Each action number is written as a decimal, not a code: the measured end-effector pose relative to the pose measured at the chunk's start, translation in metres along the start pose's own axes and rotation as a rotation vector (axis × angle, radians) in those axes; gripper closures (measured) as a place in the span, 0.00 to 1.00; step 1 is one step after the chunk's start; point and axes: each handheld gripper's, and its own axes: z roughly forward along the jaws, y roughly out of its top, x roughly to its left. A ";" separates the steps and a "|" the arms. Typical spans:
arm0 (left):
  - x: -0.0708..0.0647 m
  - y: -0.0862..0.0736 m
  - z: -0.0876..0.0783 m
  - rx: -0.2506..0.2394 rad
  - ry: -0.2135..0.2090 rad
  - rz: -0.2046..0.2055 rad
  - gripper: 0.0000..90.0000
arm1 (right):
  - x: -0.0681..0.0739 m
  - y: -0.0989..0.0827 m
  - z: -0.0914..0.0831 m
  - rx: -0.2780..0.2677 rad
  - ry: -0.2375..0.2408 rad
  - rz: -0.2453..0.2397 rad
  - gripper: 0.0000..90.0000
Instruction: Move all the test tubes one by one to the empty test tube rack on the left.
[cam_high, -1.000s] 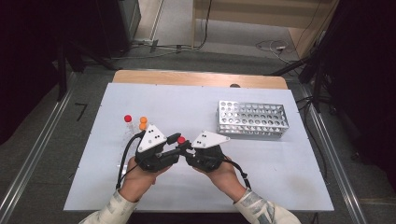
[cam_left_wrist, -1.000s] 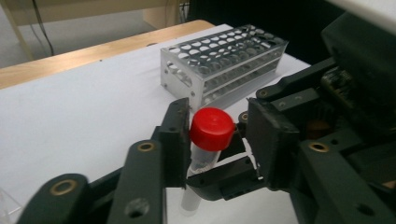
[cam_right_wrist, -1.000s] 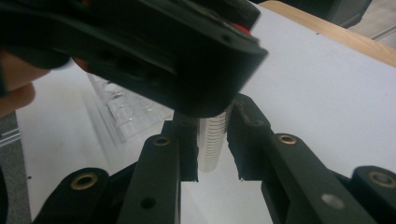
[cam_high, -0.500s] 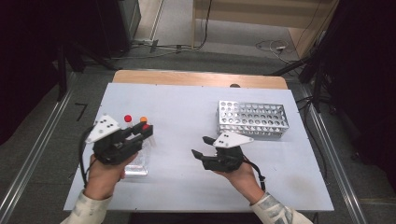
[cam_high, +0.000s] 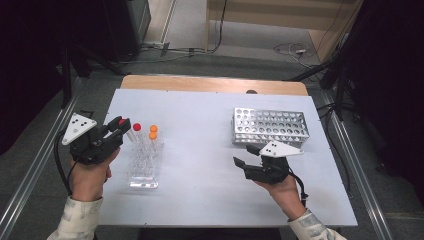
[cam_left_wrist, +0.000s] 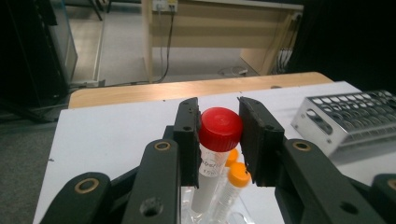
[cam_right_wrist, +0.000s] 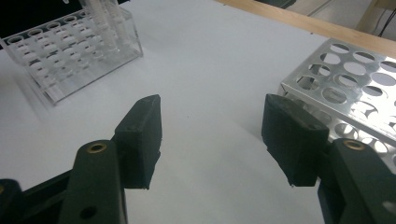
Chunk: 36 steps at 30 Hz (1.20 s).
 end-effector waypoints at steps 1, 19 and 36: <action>0.002 -0.002 0.004 0.003 0.001 -0.004 0.77 | -0.001 -0.001 0.000 -0.001 -0.001 -0.002 0.41; 0.005 -0.034 0.030 0.103 0.031 0.007 0.64 | -0.006 -0.001 -0.006 -0.012 -0.020 0.005 0.41; 0.005 -0.064 -0.020 0.097 0.018 -0.022 0.33 | -0.053 -0.042 -0.045 -0.017 -0.198 0.113 0.37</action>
